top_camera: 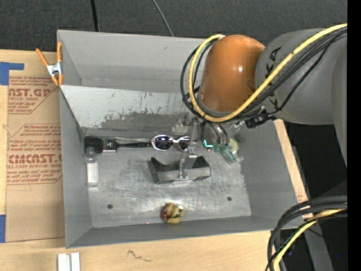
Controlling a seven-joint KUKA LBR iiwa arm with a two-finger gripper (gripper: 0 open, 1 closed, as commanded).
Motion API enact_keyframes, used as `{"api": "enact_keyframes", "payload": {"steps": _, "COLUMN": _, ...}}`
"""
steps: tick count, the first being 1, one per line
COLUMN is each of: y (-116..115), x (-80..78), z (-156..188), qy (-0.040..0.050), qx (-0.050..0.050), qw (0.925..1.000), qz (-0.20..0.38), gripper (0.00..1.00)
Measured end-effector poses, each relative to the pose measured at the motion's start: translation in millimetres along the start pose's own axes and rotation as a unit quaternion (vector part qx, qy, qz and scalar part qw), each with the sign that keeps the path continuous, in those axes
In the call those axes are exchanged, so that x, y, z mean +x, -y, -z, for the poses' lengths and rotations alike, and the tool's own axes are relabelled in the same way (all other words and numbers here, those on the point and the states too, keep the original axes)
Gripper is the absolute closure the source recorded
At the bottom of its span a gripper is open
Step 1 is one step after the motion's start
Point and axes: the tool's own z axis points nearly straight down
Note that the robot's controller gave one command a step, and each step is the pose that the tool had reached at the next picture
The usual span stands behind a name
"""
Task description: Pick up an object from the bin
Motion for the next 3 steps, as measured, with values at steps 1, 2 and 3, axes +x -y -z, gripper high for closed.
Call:
{"api": "enact_keyframes", "payload": {"steps": 1, "y": 0.3, "x": -1.7, "z": 4.7, "qy": 0.0039, "qx": 0.0, "qw": 1.0, "qz": 0.0, "gripper": 0.0}}
{"api": "enact_keyframes", "payload": {"steps": 2, "y": 18.6, "x": 5.0, "z": -58.4, "qy": 0.0063, "qx": 0.0, "qw": 0.9996, "qz": 0.027, "gripper": 0.0}}
{"api": "enact_keyframes", "payload": {"steps": 3, "y": 24.7, "x": 8.4, "z": -96.8, "qy": 0.0015, "qx": 0.0, "qw": 0.9989, "qz": 0.048, "gripper": 0.0}}
